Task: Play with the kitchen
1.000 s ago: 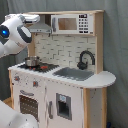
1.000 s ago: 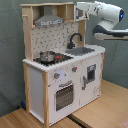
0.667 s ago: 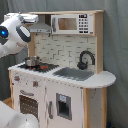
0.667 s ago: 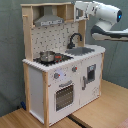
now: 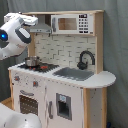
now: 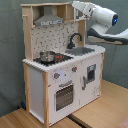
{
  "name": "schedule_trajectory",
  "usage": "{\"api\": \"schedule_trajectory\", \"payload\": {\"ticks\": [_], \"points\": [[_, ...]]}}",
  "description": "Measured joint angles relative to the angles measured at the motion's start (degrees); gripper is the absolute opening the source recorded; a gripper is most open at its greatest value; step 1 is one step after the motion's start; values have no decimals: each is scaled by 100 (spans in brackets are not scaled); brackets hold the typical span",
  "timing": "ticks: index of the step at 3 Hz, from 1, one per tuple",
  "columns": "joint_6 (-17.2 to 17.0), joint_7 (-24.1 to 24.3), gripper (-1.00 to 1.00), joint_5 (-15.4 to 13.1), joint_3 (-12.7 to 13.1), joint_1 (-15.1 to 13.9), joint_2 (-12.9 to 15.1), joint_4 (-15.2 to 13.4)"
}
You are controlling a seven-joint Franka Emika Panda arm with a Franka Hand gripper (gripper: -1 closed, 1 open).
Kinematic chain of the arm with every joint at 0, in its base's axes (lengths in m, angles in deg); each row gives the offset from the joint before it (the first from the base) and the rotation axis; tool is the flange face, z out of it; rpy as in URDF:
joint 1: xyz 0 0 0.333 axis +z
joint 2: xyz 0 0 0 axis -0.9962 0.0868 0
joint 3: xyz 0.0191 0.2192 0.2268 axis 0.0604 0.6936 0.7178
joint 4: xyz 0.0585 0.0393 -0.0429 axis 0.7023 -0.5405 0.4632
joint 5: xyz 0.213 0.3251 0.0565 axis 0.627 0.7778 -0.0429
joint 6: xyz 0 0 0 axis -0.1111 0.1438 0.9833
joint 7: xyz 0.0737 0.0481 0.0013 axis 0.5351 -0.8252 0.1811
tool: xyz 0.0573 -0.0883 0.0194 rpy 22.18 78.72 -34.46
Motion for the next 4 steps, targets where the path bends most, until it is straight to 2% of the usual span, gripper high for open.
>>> {"api": "schedule_trajectory", "payload": {"ticks": [1,4], "points": [[70,596,100,147,47,-310,-387,10],[-51,1933,100,603,36,-811,-1326,9]]}}
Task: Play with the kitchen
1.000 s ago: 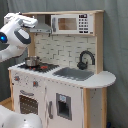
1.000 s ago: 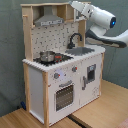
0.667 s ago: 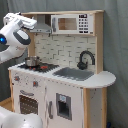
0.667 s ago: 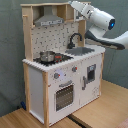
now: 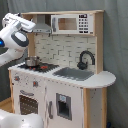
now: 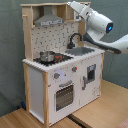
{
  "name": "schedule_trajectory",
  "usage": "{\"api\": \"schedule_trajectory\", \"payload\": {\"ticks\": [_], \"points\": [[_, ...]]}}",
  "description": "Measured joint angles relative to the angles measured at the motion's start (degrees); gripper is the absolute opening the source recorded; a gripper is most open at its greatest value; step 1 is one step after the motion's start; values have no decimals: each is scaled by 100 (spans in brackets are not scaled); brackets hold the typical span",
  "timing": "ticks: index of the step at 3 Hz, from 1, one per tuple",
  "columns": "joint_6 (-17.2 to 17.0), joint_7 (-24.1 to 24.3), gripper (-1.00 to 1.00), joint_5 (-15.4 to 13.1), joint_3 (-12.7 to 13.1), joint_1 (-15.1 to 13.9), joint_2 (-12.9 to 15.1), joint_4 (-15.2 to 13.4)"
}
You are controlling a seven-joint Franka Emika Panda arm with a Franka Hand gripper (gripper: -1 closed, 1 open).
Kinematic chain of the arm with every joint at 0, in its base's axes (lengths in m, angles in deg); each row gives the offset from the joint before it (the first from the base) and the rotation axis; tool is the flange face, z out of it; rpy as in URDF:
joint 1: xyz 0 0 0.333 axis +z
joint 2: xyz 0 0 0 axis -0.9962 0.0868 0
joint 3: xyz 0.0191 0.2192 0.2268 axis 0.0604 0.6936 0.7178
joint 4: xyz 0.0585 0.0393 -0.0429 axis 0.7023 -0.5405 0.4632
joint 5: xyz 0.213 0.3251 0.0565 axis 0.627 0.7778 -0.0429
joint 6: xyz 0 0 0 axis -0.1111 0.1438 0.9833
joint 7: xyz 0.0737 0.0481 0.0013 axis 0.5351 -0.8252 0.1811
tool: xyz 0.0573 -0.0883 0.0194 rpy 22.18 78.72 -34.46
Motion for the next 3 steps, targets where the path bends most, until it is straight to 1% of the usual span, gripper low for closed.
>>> {"api": "schedule_trajectory", "payload": {"ticks": [2,3], "points": [[-455,1158,100,527,-55,-342,-883,-1],[-764,1693,100,765,-152,-440,-1295,-1]]}}
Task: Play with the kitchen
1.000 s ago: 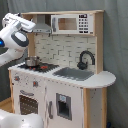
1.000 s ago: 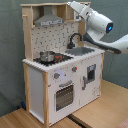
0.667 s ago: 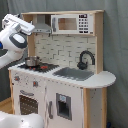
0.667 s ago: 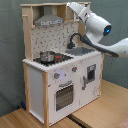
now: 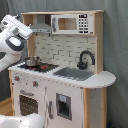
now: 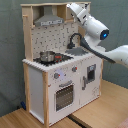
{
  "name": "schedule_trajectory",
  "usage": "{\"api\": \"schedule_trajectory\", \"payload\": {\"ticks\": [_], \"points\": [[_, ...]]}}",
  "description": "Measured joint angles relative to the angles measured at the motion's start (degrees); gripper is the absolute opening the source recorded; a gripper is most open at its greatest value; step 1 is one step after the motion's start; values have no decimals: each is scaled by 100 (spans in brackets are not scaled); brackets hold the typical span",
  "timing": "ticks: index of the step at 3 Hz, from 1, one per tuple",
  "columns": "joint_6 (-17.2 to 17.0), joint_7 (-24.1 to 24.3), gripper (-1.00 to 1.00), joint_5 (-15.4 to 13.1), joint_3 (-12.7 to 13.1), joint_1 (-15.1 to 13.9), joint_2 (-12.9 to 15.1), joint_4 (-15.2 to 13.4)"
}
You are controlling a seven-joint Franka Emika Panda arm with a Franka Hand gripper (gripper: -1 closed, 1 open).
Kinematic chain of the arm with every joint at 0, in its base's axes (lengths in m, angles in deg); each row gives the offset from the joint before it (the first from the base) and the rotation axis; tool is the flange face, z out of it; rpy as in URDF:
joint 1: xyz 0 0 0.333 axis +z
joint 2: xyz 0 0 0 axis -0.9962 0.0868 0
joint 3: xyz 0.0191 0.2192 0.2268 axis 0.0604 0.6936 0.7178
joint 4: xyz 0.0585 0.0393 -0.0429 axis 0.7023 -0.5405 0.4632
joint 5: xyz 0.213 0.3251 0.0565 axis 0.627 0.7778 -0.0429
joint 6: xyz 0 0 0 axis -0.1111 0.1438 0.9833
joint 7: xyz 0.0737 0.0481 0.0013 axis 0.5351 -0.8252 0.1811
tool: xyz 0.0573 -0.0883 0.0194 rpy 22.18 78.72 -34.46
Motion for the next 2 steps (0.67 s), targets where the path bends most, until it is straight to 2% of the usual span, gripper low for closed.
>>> {"api": "schedule_trajectory", "payload": {"ticks": [1,2], "points": [[-407,535,100,154,-135,-46,-374,1],[-869,1113,100,184,-286,-58,-695,2]]}}
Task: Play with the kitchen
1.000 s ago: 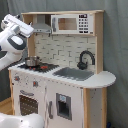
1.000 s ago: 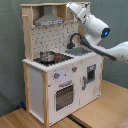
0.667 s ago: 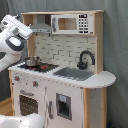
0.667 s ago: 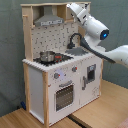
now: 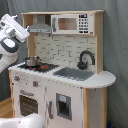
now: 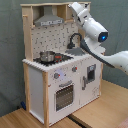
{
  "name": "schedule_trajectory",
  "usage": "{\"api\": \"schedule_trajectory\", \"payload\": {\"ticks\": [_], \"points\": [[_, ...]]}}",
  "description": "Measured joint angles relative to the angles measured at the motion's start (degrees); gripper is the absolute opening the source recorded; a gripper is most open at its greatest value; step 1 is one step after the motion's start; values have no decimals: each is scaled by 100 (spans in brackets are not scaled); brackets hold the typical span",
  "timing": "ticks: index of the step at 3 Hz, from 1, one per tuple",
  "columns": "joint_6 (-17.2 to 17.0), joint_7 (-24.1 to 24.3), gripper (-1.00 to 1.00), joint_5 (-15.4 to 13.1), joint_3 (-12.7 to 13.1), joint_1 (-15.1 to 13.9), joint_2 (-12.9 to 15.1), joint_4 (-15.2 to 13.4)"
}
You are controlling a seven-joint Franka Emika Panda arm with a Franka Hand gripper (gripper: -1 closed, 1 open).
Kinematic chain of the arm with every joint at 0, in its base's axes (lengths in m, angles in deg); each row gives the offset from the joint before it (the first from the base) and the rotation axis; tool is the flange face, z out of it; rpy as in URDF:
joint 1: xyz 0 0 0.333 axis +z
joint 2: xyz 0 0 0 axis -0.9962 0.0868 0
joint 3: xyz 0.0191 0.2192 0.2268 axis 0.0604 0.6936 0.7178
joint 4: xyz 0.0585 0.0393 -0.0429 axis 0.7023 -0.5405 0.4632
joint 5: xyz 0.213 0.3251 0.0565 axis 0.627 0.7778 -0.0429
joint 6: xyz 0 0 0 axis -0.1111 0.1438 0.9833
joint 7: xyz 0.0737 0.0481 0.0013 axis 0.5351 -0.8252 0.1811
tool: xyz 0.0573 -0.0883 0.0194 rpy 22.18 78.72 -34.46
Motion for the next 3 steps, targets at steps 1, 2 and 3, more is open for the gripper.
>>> {"api": "schedule_trajectory", "payload": {"ticks": [1,2,3], "points": [[-447,503,100,-2,-136,1,-227,11],[-978,973,100,-16,-251,0,-311,68],[-1455,1373,100,-45,-324,-26,-288,158]]}}
